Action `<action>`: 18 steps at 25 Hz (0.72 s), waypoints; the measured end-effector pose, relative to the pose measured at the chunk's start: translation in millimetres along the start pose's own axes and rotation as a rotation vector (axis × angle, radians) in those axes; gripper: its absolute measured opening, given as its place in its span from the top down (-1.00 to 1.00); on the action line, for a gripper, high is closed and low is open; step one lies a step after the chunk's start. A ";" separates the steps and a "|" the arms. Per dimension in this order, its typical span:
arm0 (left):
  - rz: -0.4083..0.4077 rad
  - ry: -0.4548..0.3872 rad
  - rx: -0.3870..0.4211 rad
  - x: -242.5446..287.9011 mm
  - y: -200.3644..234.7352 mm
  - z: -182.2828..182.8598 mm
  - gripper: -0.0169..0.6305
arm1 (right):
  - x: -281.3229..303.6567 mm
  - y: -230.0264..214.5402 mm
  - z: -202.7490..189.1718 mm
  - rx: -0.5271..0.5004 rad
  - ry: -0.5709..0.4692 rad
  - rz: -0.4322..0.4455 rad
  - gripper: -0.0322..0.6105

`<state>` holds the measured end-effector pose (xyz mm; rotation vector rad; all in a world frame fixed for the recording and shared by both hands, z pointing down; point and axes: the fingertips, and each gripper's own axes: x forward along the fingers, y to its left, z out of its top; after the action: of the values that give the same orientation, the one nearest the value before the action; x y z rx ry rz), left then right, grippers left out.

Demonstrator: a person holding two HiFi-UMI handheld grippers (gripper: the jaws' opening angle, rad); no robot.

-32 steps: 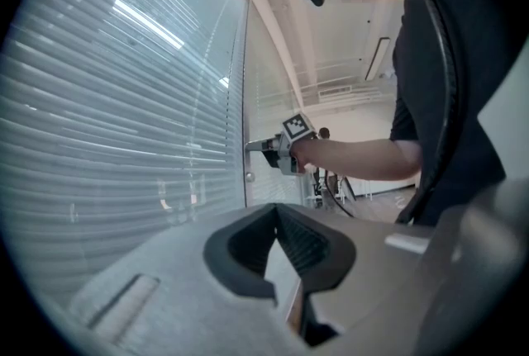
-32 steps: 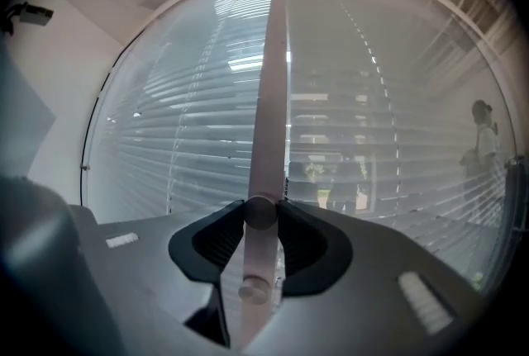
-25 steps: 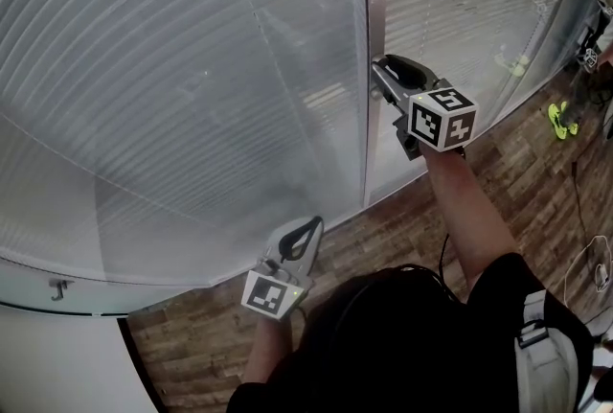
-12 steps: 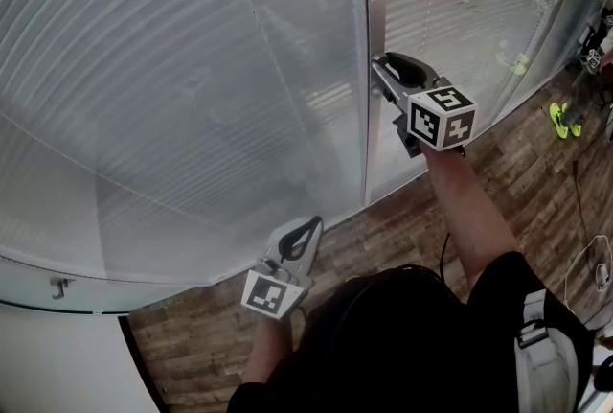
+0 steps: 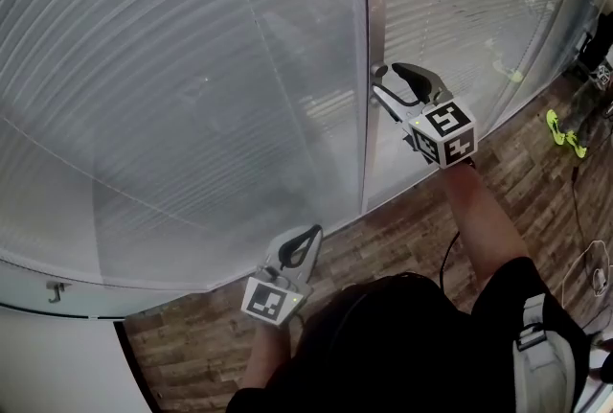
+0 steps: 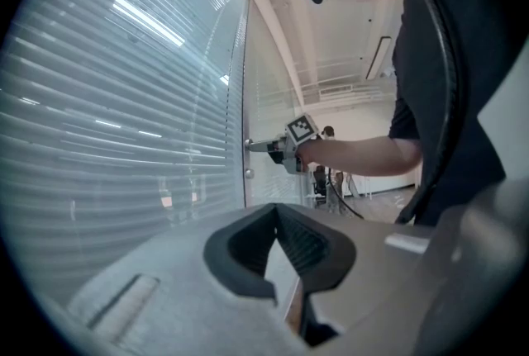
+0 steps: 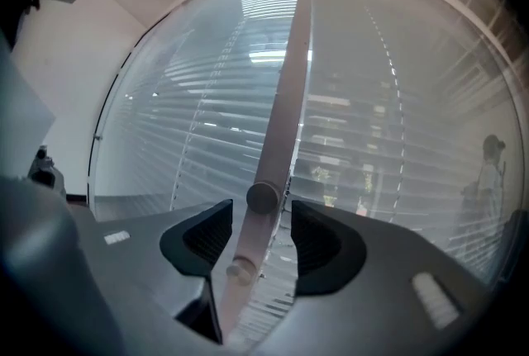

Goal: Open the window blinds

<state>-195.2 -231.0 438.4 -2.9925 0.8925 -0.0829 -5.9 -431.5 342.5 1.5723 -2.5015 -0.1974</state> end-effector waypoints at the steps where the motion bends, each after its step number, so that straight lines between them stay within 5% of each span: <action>1: 0.000 -0.001 0.001 0.6 0.7 0.0 0.93 | -1.0 -1.2 1.1 -0.049 0.010 -0.005 0.21; 7: 0.008 -0.004 -0.005 0.0 6.1 -1.9 0.93 | -1.3 3.7 15.7 -0.380 0.061 -0.030 0.21; 13: 0.009 -0.005 0.003 0.3 7.3 -1.3 0.93 | 0.7 11.1 19.8 -0.875 0.170 -0.078 0.21; 18: 0.010 -0.007 0.005 1.3 6.3 -0.2 0.93 | 5.6 16.1 16.6 -1.010 0.192 -0.075 0.24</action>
<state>-197.5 -237.0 438.5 -2.9816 0.9053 -0.0744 -26.1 -429.3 330.1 1.1412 -1.6951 -1.0557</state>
